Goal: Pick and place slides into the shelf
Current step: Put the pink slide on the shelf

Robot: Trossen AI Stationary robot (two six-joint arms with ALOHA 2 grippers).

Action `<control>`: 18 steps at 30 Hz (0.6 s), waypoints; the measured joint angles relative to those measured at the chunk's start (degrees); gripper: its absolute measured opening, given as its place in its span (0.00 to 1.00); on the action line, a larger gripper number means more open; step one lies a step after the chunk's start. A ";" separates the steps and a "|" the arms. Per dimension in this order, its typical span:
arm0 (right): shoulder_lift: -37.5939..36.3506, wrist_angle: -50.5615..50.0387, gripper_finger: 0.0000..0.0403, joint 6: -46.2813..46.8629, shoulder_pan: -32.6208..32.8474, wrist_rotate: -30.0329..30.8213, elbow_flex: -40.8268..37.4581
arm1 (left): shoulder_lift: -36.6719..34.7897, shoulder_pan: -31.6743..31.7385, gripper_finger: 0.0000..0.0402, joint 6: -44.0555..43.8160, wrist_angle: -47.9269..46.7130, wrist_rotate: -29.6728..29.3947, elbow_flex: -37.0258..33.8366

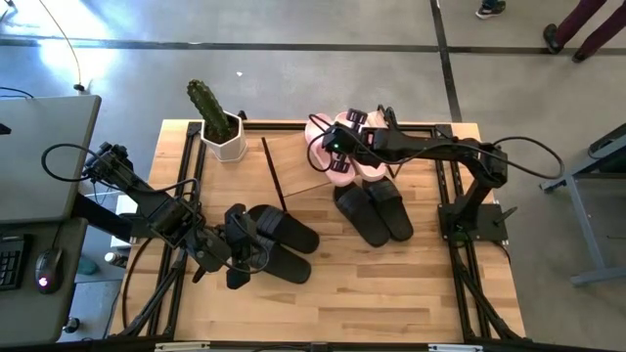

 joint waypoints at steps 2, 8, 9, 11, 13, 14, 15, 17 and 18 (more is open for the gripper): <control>-0.68 -0.69 0.00 0.02 0.00 -0.61 -0.02 | 0.00 0.00 0.01 -0.01 -0.02 0.01 0.00; -1.91 -2.64 0.00 0.34 -0.02 -3.40 -0.02 | 0.00 0.00 0.01 0.00 0.00 -0.01 0.02; -1.91 -3.06 0.00 0.34 -0.01 -3.40 -0.02 | 0.00 0.00 0.01 0.00 0.00 -0.01 0.02; -1.85 -3.50 0.00 0.55 0.00 -3.44 -0.02 | 0.00 0.01 0.01 0.01 0.00 -0.02 0.02; -1.80 -3.41 0.00 1.74 -0.06 -3.42 -0.02 | 0.00 0.00 0.01 0.21 0.00 -0.02 0.02; -1.80 -3.41 0.00 2.16 -0.11 -3.42 -0.02 | 0.00 0.00 0.01 0.44 0.02 -0.03 0.02; -1.80 -3.39 0.00 2.91 -0.11 -3.38 -0.02 | 0.00 0.02 0.01 0.59 0.02 -0.01 0.02; -1.80 -3.36 0.00 3.84 -0.13 -3.34 -0.02 | 0.00 0.02 0.01 0.88 0.02 -0.03 0.02; -1.78 -3.37 0.00 4.02 -0.13 -3.13 -0.02 | 0.00 0.02 0.01 0.89 0.02 -0.03 0.02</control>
